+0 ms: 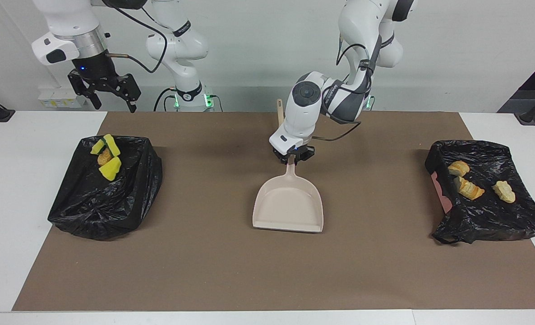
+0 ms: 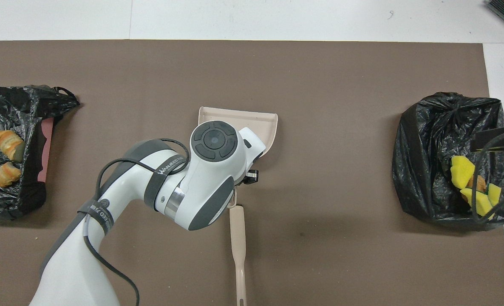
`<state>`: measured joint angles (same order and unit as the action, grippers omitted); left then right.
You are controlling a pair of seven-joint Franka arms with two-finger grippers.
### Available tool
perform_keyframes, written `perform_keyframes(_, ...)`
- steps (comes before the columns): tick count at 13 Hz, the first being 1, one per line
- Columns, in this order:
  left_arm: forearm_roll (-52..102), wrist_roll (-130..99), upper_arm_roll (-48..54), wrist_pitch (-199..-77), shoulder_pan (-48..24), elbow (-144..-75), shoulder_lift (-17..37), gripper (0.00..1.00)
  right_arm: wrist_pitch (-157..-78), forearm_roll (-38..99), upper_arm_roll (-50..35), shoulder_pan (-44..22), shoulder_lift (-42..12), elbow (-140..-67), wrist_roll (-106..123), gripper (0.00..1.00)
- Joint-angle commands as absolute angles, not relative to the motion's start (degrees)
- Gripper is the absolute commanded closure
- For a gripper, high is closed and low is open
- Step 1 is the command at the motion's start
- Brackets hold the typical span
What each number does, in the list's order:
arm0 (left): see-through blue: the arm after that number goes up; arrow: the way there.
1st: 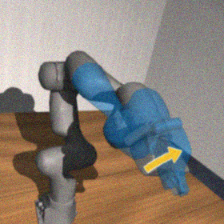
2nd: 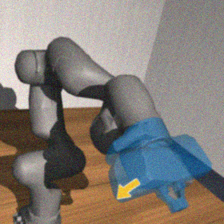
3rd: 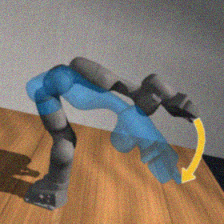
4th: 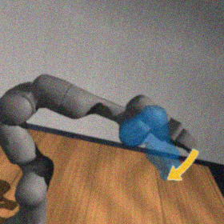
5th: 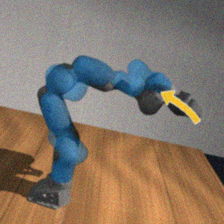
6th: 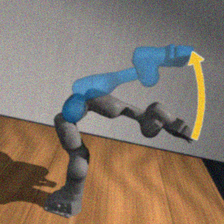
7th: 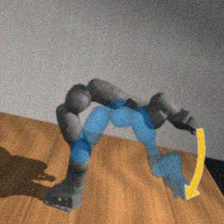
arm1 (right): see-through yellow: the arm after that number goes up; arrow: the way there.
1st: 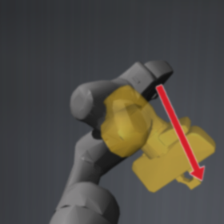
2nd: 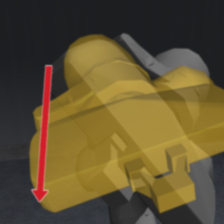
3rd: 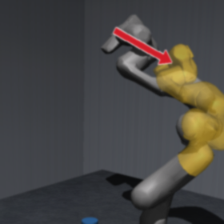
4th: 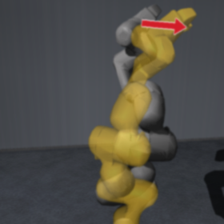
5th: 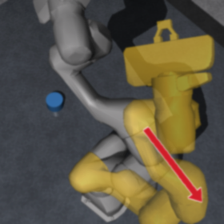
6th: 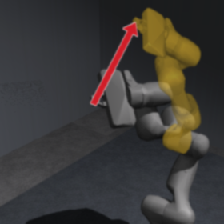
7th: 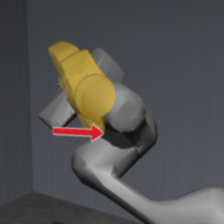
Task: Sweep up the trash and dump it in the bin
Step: 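Return the dustpan with the left gripper to the table center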
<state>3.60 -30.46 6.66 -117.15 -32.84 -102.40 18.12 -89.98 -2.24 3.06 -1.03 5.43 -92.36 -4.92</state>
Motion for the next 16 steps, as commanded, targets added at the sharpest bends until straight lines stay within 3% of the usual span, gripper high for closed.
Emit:
perform_keyframes(1, 4.5, -32.5, 5.5, -119.7, -34.7, -102.1, 19.0, 1.0, -90.3, -1.0, 2.8, -0.5, 6.2, -93.4, -3.8, 0.0)
perform_keyframes(2, 4.5, -32.4, 5.5, -119.7, -34.6, -102.0, 19.0, 1.0, -90.6, -1.0, 2.9, -0.5, 6.2, -93.4, -3.7, 0.0)
perform_keyframes(3, 4.4, -32.3, 5.5, -119.6, -34.5, -102.0, 19.0, 0.56, -90.6, -1.0, 2.8, -0.5, 6.2, -93.4, -3.7, 0.0)
perform_keyframes(4, 4.4, -31.8, 5.4, -119.8, -34.1, -102.2, 18.7, 0.01, -90.7, -1.0, 2.8, -0.5, 6.2, -93.4, -3.7, 0.0)
perform_keyframes(13, 3.8, -30.4, 4.7, -120.1, -18.7, -98.9, 16.7, 0.0, -91.0, -1.0, 2.8, -0.5, 6.2, -93.4, -3.8, 0.0)
perform_keyframes(16, 3.8, -18.0, 4.8, -119.8, -12.8, -97.6, 16.5, 0.0, -90.9, -1.0, 2.9, -0.5, 6.2, -93.4, -3.7, 0.0)
